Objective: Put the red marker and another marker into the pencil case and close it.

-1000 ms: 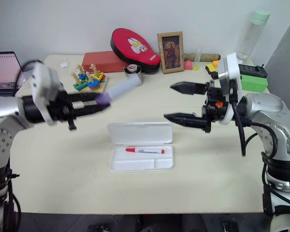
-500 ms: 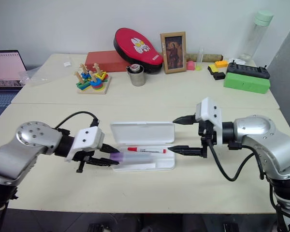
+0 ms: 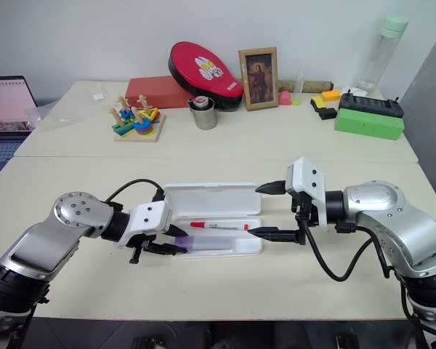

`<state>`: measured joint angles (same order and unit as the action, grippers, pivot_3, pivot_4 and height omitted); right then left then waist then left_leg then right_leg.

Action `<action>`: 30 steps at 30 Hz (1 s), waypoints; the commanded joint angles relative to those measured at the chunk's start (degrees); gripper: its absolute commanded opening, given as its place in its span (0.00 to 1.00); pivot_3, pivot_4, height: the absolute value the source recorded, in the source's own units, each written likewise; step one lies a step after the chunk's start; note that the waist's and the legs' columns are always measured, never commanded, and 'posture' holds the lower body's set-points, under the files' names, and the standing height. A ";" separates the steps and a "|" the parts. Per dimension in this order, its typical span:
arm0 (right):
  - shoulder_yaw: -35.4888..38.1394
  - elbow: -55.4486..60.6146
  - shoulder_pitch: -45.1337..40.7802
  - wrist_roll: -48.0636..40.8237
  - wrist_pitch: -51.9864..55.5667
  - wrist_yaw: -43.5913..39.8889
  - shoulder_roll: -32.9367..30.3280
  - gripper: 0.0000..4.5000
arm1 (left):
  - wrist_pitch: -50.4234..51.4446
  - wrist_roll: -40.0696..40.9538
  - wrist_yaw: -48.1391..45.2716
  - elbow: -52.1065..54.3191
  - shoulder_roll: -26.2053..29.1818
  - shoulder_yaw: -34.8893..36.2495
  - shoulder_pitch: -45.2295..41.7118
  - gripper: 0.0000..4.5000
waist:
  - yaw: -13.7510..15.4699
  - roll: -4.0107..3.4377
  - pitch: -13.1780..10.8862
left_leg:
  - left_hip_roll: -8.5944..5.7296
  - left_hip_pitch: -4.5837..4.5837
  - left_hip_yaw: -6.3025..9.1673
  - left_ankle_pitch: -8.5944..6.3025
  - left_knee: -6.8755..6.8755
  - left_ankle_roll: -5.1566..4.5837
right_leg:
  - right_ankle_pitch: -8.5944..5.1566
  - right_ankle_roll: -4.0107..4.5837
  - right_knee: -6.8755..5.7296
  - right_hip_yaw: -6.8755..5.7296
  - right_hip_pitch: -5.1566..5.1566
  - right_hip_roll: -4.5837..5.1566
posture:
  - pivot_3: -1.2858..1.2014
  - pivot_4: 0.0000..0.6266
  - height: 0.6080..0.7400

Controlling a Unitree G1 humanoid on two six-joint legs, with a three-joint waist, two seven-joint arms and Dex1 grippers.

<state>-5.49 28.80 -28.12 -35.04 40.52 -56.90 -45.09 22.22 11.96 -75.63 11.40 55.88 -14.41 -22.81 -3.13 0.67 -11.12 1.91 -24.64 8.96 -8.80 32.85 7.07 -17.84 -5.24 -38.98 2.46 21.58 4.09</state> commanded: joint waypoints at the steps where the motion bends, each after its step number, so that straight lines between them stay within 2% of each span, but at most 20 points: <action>1: 1.29 0.53 -0.26 -0.68 -0.56 0.03 0.30 1.00 | 0.16 -0.17 0.12 1.68 0.07 0.92 -0.61 0.51 | 0.00 0.00 0.00 | 0.00 0.00 0.00 0.00 0.00 0.00 | 0.00 0.00 0.00 0.00 0.00 0.00 | 0.52 0.24 1.00; 9: 1.79 -2.87 -1.01 0.80 -1.56 1.04 1.23 1.00 | 3.63 4.24 1.00 4.96 -1.17 3.70 -0.29 0.85 | -0.03 0.00 0.00 | 0.00 0.00 0.00 0.00 0.01 0.00 | 0.01 0.02 0.00 0.00 -0.01 0.00 | 0.52 0.24 1.00; 12: 2.01 -10.85 -4.40 6.94 -2.84 8.44 3.72 1.00 | 11.35 14.04 6.73 7.36 -8.00 10.37 -4.67 0.98 | -0.04 0.03 -0.01 | 0.00 0.01 0.01 0.00 0.07 0.00 | 0.02 0.00 -0.04 -0.01 -0.04 0.00 | 0.52 0.24 1.00; 15: 1.89 -19.30 -8.04 11.83 -0.58 16.52 7.08 1.00 | 15.42 16.14 16.96 7.90 -15.61 14.12 -9.37 0.98 | -0.02 0.05 0.01 | 0.00 0.00 0.07 0.02 0.17 0.01 | 0.03 -0.14 -0.05 -0.06 -0.09 0.00 | 0.52 0.24 1.00; 17: 2.24 -25.96 -10.78 14.72 2.77 24.08 11.17 1.00 | 17.19 16.39 25.41 7.40 -21.96 15.92 -12.42 0.98 | -0.02 0.07 0.02 | -0.01 0.12 0.07 0.02 0.18 0.01 | 0.04 -0.12 -0.02 -0.05 -0.23 0.00 | 0.52 0.24 1.00; 19: 2.99 -30.59 -12.65 16.90 4.62 29.74 14.88 1.00 | 17.96 16.05 30.54 7.09 -25.96 17.01 -14.06 0.98 | -0.07 0.08 0.04 | -0.01 0.12 0.08 0.02 0.18 0.01 | 0.10 -0.06 -0.01 -0.05 -0.23 0.00 | 0.52 0.24 1.00; 23: 4.57 -38.20 -14.90 19.91 6.11 39.01 22.94 1.00 | 17.12 13.41 34.19 5.42 -28.05 15.20 -15.32 0.98 | -0.76 0.07 0.03 | -0.02 0.11 0.06 0.03 0.10 0.03 | 0.11 -0.03 -0.06 -0.02 -0.13 0.00 | 0.52 0.24 1.00; 30: 4.65 -46.96 -15.40 24.70 3.11 46.01 29.03 1.00 | 15.43 13.01 33.02 4.71 -27.78 12.64 -15.08 0.98 | -0.90 0.06 0.04 | -0.02 0.08 0.05 0.03 0.03 0.03 | 0.11 -0.03 -0.03 -0.03 -0.10 0.00 | 0.52 0.24 1.00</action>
<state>-1.73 -17.78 -42.36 -11.67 45.32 -12.23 -16.56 39.19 25.03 -42.18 15.22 27.95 -1.91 -36.84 -4.04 0.73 -11.08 1.89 -24.56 9.01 -8.77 32.88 7.10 -17.73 -5.26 -39.02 2.43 21.47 4.10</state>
